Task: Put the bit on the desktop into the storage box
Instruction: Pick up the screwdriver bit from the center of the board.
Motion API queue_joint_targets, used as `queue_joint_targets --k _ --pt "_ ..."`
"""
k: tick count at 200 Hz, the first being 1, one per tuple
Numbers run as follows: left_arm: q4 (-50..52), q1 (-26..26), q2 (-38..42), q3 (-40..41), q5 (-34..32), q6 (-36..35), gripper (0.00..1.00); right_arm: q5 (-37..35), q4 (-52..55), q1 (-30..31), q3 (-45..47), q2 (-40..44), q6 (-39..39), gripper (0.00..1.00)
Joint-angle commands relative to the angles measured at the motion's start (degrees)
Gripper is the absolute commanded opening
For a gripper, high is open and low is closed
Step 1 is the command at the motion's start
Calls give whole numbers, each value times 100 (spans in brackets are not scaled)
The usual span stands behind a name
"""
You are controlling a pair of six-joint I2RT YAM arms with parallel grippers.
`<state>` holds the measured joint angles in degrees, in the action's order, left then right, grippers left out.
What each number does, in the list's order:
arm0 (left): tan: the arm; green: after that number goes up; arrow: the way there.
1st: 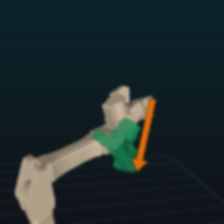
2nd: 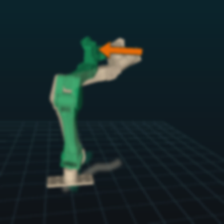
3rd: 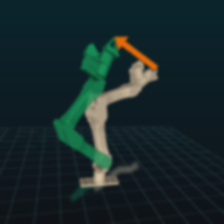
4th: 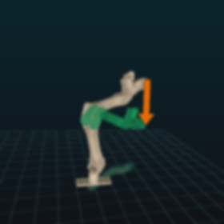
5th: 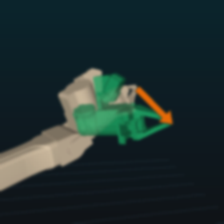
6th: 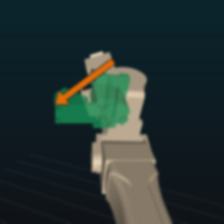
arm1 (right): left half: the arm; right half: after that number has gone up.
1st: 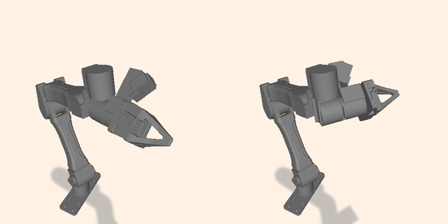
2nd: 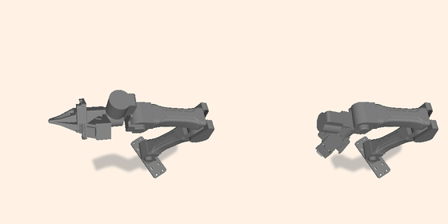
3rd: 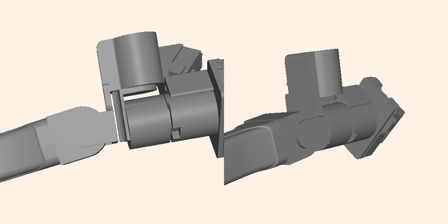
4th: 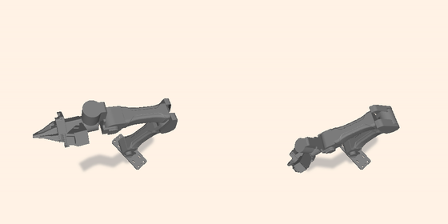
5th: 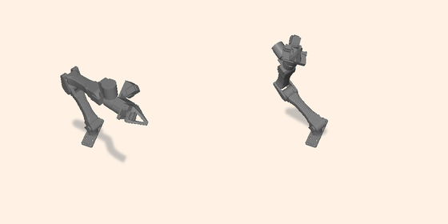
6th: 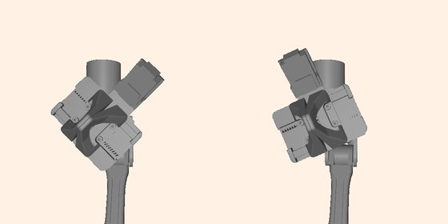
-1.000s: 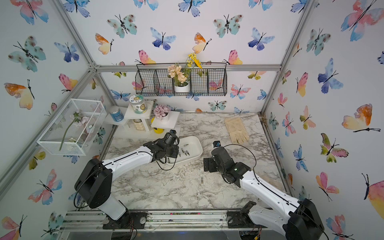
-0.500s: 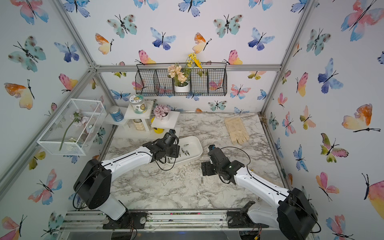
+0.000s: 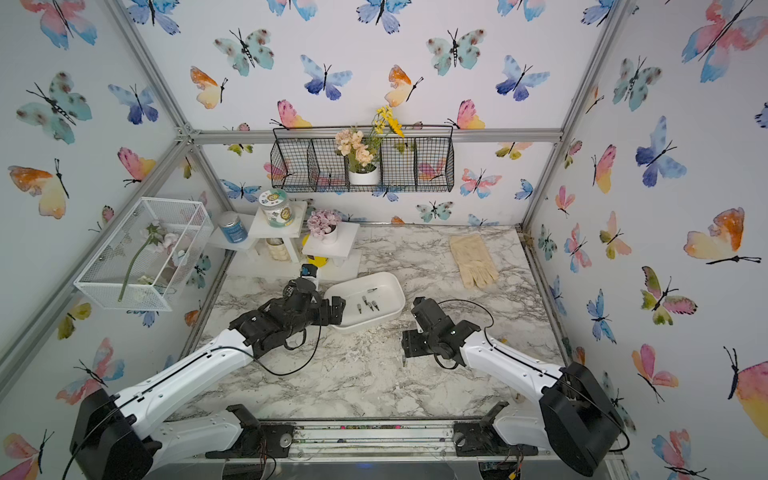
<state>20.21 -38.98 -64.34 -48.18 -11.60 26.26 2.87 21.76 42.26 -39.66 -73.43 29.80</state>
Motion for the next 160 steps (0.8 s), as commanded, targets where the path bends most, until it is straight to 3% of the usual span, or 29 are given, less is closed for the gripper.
queue_joint_targets --k 1,56,160 --pt "260 23 366 271 -325 267 99 178 81 116 72 -162 137 69" --pt "326 22 927 665 -571 484 99 117 83 422 -13 -498 311 64" --pt "261 22 800 731 -581 433 99 -10 123 722 -311 -1098 377 46"
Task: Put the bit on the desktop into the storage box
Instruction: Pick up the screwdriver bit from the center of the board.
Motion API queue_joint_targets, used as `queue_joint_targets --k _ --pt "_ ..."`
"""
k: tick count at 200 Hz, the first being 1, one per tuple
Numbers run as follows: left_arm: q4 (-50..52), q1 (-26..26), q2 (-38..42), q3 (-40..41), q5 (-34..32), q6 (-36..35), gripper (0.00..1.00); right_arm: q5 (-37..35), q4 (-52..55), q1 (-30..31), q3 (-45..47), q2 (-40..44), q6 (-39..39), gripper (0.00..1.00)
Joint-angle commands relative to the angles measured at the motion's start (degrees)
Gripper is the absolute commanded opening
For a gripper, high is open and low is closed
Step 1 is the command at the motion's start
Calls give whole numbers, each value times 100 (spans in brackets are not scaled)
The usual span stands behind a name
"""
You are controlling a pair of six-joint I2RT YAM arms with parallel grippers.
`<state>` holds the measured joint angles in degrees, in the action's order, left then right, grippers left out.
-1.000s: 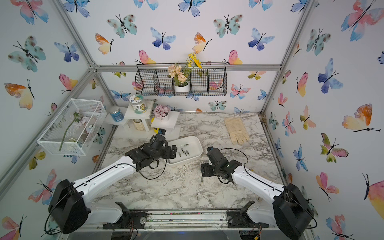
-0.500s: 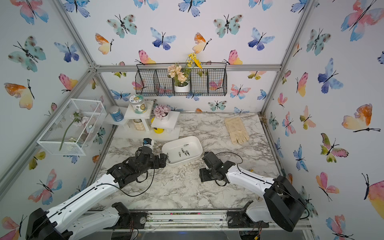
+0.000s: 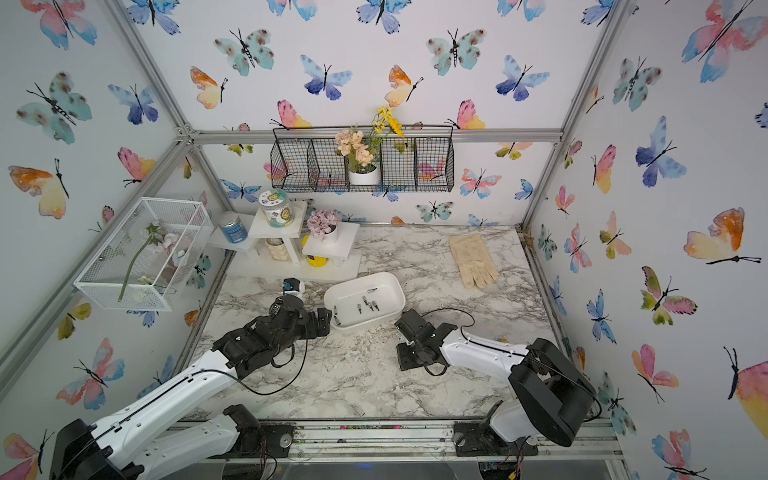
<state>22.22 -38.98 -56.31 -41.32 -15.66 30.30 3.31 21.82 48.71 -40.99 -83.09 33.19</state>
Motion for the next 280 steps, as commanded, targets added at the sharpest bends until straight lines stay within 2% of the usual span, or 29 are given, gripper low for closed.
queue_joint_targets --k 1,84,216,280 --pt "61 27 -7 45 -179 28 99 -56 119 77 -184 -135 38 46" --pt "22 22 -28 28 -124 2 99 -338 260 200 -408 -469 64 35" --pt "19 22 15 97 -113 11 99 -552 330 227 -541 -787 -14 26" --pt "0 22 50 124 -100 37 99 -722 511 271 -598 -901 -10 18"
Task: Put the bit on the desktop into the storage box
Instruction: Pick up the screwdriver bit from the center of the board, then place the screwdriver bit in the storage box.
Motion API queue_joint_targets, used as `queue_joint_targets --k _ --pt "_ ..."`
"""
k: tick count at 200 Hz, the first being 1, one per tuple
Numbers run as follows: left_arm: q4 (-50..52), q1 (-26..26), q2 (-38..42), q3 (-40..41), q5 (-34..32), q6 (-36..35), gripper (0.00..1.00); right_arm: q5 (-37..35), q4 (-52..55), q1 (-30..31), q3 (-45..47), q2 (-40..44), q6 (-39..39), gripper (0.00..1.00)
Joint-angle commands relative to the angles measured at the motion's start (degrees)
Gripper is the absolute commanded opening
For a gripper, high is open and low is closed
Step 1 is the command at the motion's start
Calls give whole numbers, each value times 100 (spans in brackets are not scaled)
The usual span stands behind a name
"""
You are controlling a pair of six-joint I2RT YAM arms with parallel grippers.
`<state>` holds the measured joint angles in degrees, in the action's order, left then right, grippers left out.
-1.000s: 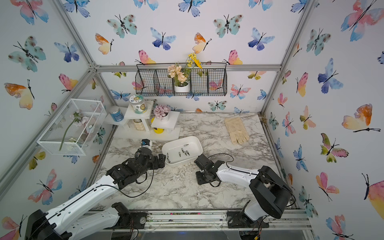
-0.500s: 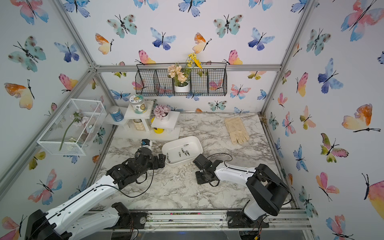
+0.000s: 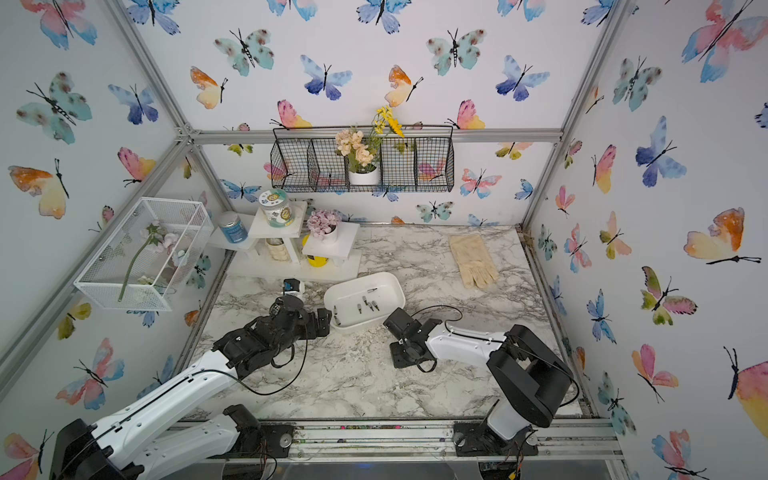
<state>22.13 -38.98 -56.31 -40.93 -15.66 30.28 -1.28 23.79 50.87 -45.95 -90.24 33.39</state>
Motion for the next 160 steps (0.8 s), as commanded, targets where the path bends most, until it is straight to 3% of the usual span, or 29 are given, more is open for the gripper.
queue_joint_targets --k 1,98,160 --pt "10 22 50 85 -102 39 99 -270 317 54 -100 -191 -32 18" --pt "10 22 142 139 -139 65 99 -422 464 98 -255 -4 -94 11" --pt "8 22 156 168 -174 57 99 -624 669 94 -921 469 -405 10"
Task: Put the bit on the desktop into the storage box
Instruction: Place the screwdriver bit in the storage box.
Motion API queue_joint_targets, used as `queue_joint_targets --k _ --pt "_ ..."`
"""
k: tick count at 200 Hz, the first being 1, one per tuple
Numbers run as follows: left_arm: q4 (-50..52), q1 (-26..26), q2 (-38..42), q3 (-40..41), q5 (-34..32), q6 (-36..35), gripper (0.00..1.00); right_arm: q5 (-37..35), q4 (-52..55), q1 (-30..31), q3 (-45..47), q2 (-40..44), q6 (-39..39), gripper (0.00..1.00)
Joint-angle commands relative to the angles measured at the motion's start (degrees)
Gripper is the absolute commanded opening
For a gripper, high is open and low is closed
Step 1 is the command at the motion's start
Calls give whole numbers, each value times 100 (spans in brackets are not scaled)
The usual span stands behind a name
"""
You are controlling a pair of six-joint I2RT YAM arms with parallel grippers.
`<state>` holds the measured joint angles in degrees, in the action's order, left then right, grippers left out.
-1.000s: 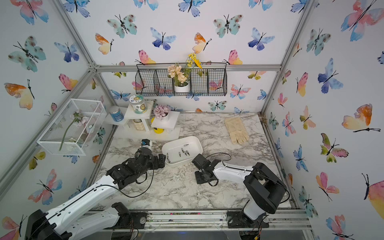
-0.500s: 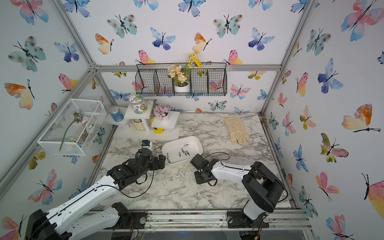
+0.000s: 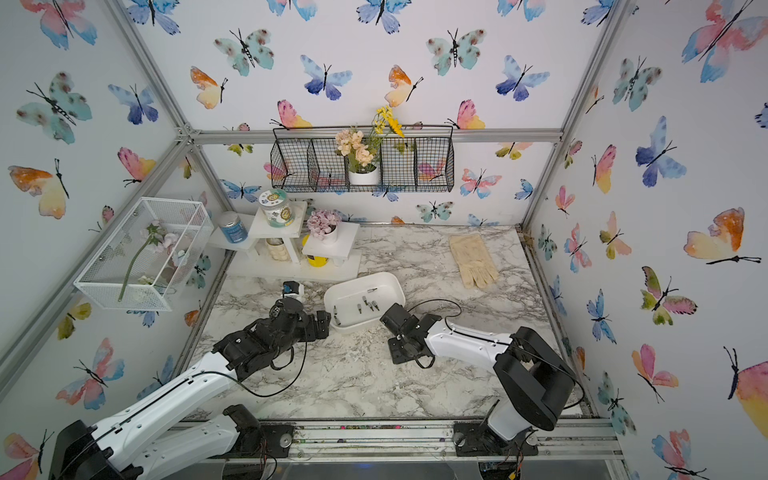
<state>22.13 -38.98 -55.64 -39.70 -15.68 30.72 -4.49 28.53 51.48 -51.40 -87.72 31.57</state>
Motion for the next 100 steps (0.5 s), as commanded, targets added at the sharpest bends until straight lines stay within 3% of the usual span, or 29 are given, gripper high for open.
queue_joint_targets --k 1,46,100 --pt "9 22 88 48 -172 13 99 -313 200 31 -396 219 -231 11" --pt "5 22 113 68 -173 22 99 -605 228 -52 -1308 33 -709 11" --pt "42 26 192 94 -261 22 99 -472 -206 -421 -2363 -808 -1209 10"
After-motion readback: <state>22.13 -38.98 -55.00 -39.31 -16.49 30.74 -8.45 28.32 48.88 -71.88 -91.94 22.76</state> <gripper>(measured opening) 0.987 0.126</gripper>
